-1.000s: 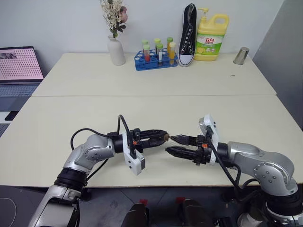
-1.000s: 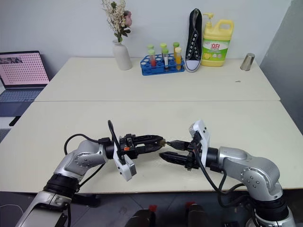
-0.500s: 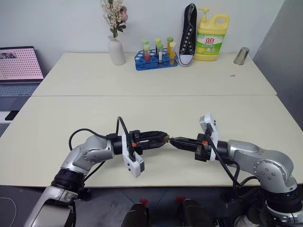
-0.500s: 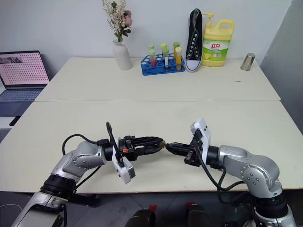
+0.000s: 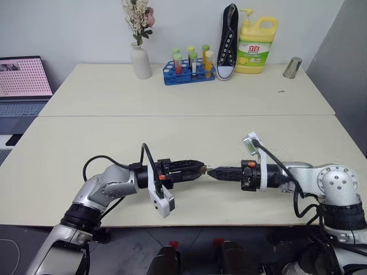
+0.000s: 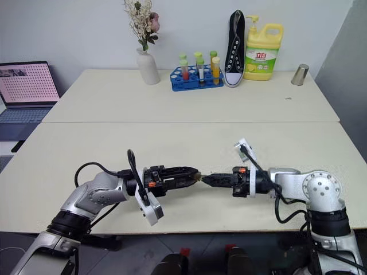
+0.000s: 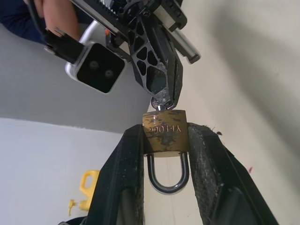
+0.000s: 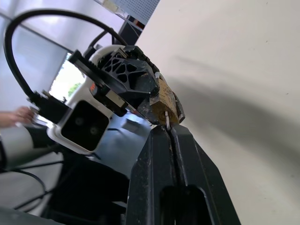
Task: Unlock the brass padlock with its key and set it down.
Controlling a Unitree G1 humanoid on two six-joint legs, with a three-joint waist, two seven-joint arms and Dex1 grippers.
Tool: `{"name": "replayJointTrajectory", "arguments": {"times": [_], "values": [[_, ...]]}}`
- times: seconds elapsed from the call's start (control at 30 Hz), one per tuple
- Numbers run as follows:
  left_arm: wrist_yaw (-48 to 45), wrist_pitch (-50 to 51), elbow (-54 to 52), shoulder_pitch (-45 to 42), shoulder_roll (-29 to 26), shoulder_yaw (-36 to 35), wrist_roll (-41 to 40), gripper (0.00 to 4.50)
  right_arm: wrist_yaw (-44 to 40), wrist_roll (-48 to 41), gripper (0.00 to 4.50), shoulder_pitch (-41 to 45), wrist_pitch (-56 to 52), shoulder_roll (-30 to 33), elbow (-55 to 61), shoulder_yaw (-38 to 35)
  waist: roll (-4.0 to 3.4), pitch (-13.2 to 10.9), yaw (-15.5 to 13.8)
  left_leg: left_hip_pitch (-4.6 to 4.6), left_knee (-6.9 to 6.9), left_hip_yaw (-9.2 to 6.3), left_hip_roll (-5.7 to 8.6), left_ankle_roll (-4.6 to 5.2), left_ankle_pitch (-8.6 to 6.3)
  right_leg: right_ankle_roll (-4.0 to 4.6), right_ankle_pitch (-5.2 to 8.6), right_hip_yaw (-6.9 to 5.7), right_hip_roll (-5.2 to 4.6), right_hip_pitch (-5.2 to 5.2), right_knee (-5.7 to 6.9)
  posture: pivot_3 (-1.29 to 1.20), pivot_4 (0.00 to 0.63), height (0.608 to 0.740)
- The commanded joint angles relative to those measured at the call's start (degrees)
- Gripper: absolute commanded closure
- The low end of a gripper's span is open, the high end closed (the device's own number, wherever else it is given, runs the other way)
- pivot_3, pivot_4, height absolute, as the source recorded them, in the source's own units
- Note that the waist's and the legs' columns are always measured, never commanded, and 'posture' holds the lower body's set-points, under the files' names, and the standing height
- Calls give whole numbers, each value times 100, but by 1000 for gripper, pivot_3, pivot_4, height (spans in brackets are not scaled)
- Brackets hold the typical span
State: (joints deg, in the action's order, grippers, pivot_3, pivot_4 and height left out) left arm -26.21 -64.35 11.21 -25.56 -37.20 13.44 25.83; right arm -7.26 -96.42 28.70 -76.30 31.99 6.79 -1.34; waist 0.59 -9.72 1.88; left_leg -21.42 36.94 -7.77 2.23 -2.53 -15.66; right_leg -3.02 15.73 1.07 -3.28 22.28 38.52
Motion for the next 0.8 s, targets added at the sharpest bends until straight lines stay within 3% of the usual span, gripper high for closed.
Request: {"name": "replayJointTrajectory", "arguments": {"times": [0.03,0.23,0.4,0.5,0.63,0.8], "values": [[65,-6,49,9,-111,43,180,3542,607,-1298,4500,290,367,147,-87,176,0,0,0,0,-1,-1,0,0,0,0,0,0,0,0,-1,0,150,740],[166,25,25,53,-150,81,230,3542,885,-1658,4500,396,523,288,-92,458,0,0,-4,-14,1,-3,1,1,0,0,0,-1,-1,6,-5,0,150,740],[214,110,21,83,-145,69,190,3542,673,-1059,4500,408,551,324,323,536,0,0,-2,-14,1,-5,0,1,0,0,0,-2,-1,7,-5,0,150,740],[214,166,1,108,-143,69,138,3542,318,-394,3862,308,532,356,674,554,-1,0,-3,-14,1,-6,0,1,-1,0,0,-2,0,8,-5,0,150,740],[209,242,-60,138,-138,71,80,3542,-836,1206,2385,44,726,787,1470,739,-2,-1,-9,-17,1,-9,2,1,-1,-1,0,-5,-1,10,-7,0,150,740],[179,358,-161,191,-138,107,-108,3542,-1990,3268,516,-321,1796,1367,2029,1088,-2,-1,-15,-24,0,-16,0,1,0,-3,0,-16,0,9,-30,0,150,740]]}}
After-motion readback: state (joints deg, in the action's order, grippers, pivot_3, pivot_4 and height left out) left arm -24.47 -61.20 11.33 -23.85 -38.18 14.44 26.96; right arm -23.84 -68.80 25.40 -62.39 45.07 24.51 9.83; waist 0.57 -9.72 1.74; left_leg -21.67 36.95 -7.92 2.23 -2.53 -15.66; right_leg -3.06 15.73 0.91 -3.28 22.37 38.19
